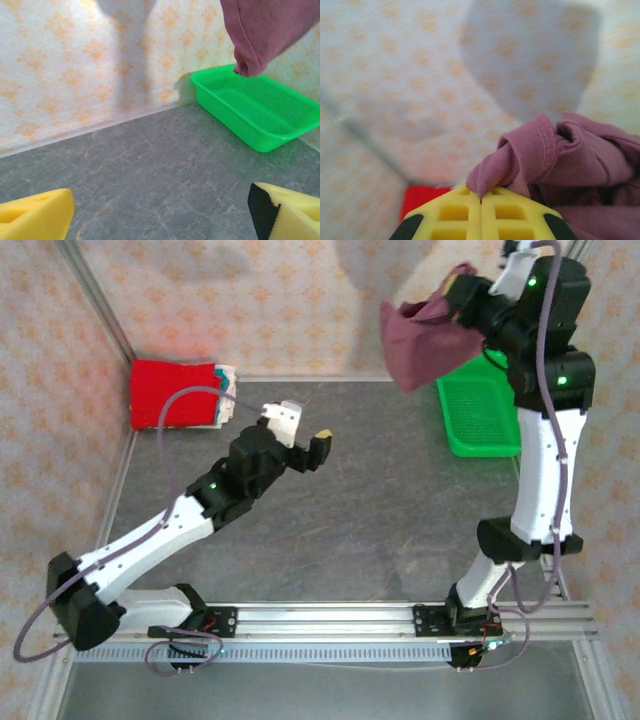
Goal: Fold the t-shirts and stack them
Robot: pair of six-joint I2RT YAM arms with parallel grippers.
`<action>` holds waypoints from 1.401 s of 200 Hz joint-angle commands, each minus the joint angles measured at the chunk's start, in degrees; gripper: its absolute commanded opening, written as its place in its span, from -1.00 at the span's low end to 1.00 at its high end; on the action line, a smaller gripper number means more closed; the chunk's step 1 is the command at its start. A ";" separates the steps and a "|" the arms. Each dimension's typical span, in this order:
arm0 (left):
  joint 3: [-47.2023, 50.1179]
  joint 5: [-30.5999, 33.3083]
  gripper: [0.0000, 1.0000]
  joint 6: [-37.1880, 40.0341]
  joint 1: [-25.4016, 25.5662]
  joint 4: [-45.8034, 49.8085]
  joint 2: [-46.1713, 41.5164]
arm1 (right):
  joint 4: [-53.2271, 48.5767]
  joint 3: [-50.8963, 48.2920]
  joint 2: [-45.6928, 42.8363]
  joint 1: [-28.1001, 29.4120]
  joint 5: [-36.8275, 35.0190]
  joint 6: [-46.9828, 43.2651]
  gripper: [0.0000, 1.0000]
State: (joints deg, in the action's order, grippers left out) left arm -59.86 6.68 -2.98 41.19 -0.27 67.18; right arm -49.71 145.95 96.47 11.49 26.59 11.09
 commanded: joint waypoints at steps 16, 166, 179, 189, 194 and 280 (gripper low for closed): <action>6.98 0.25 0.75 -0.20 -2.76 -4.97 -8.23 | 11.16 -19.79 -3.25 8.69 6.49 3.92 -1.00; 14.72 -11.41 0.51 -8.48 -15.36 4.94 8.86 | 35.98 -73.81 9.83 11.25 7.74 12.70 -0.16; 14.22 -14.30 0.50 -8.56 -15.35 4.45 12.91 | 38.55 -74.09 11.87 11.86 8.88 14.00 -0.14; 14.56 -15.67 0.50 -9.69 -15.22 4.16 15.47 | 39.32 -73.24 13.32 12.28 9.33 14.48 -0.12; 14.87 -16.21 0.49 -10.35 -15.13 4.11 16.40 | 39.83 -72.74 14.02 12.46 9.56 15.11 -0.11; 23.80 -14.65 -0.33 -15.20 -12.13 1.57 17.97 | 47.44 -68.07 22.30 14.01 11.16 21.25 -0.06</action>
State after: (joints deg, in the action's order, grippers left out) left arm -38.44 -10.09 -16.69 28.99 1.78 85.78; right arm -5.48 75.70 117.73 25.23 38.17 30.39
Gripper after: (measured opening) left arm 0.345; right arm 0.468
